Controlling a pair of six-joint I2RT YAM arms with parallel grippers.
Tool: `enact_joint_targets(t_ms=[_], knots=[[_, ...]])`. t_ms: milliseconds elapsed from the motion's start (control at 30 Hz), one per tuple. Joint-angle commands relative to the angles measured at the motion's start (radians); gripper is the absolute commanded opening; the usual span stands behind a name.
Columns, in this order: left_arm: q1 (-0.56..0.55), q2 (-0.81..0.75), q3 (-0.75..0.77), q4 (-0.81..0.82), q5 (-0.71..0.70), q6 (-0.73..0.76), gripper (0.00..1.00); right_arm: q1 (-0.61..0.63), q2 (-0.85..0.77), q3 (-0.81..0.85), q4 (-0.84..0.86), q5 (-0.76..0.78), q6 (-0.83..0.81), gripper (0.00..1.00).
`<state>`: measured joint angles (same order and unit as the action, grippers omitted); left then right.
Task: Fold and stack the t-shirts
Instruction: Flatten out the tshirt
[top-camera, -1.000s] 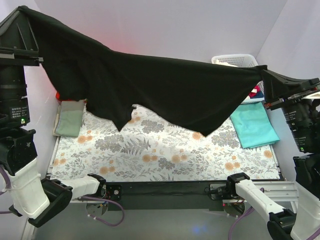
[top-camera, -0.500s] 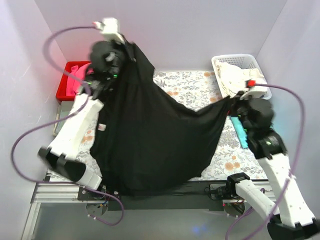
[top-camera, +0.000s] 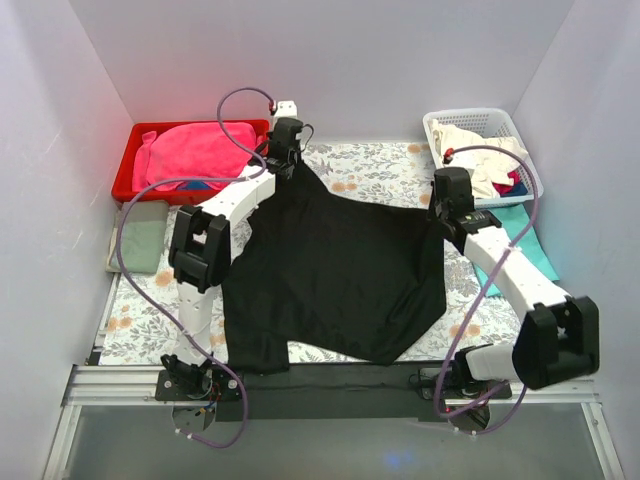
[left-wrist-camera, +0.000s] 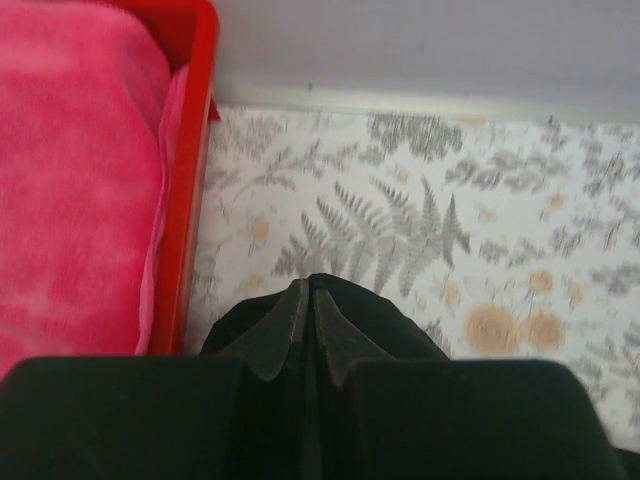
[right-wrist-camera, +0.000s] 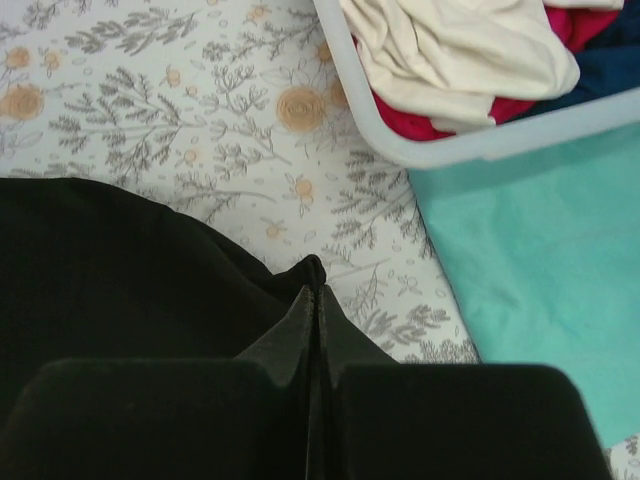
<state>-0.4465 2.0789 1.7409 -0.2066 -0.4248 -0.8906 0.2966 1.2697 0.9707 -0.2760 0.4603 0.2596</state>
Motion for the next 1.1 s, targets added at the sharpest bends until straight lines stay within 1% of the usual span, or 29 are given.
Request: enact_joint_targets(t_ms=[0, 200, 233, 267, 400, 433, 533, 600, 700, 733, 767, 933, 1067], knots=[[0.009, 0.056, 0.178, 0.064, -0.097, 0.022, 0.00, -0.022, 0.106, 0.095, 0.165, 0.051, -0.043, 0.01], [0.022, 0.251, 0.415, 0.003, -0.141, 0.016, 0.00, -0.082, 0.325, 0.193, 0.234, 0.002, -0.088, 0.01], [0.022, 0.271, 0.431, 0.003, -0.164, 0.019, 0.00, -0.092, 0.351, 0.235, 0.241, -0.005, -0.094, 0.01], [0.028, 0.286, 0.445, 0.001, -0.167, 0.015, 0.00, -0.097, 0.403, 0.256, 0.242, -0.005, -0.103, 0.01], [0.046, 0.351, 0.482, 0.010, -0.192, -0.007, 0.00, -0.120, 0.522, 0.381, 0.242, -0.023, -0.121, 0.01], [0.049, 0.362, 0.497, 0.012, -0.190, -0.005, 0.00, -0.126, 0.543, 0.435, 0.241, -0.022, -0.128, 0.01], [0.058, 0.400, 0.525, 0.024, -0.172, 0.001, 0.00, -0.137, 0.637, 0.514, 0.222, 0.000, -0.148, 0.01], [0.068, 0.415, 0.540, 0.027, -0.143, -0.001, 0.00, -0.142, 0.660, 0.578, 0.209, 0.001, -0.155, 0.01], [0.075, 0.432, 0.563, 0.019, -0.079, -0.010, 0.00, -0.154, 0.678, 0.625, 0.179, 0.018, -0.152, 0.01], [0.075, 0.426, 0.565, 0.018, -0.072, -0.016, 0.00, -0.160, 0.671, 0.622, 0.167, 0.018, -0.143, 0.01], [0.077, 0.425, 0.569, 0.013, -0.037, -0.019, 0.00, -0.163, 0.665, 0.609, 0.164, 0.014, -0.141, 0.01], [0.077, 0.396, 0.566, -0.019, -0.006, -0.039, 0.00, -0.171, 0.616, 0.534, 0.159, -0.011, -0.134, 0.01], [0.077, 0.380, 0.552, -0.020, 0.003, -0.039, 0.00, -0.177, 0.614, 0.497, 0.156, -0.043, -0.120, 0.01]])
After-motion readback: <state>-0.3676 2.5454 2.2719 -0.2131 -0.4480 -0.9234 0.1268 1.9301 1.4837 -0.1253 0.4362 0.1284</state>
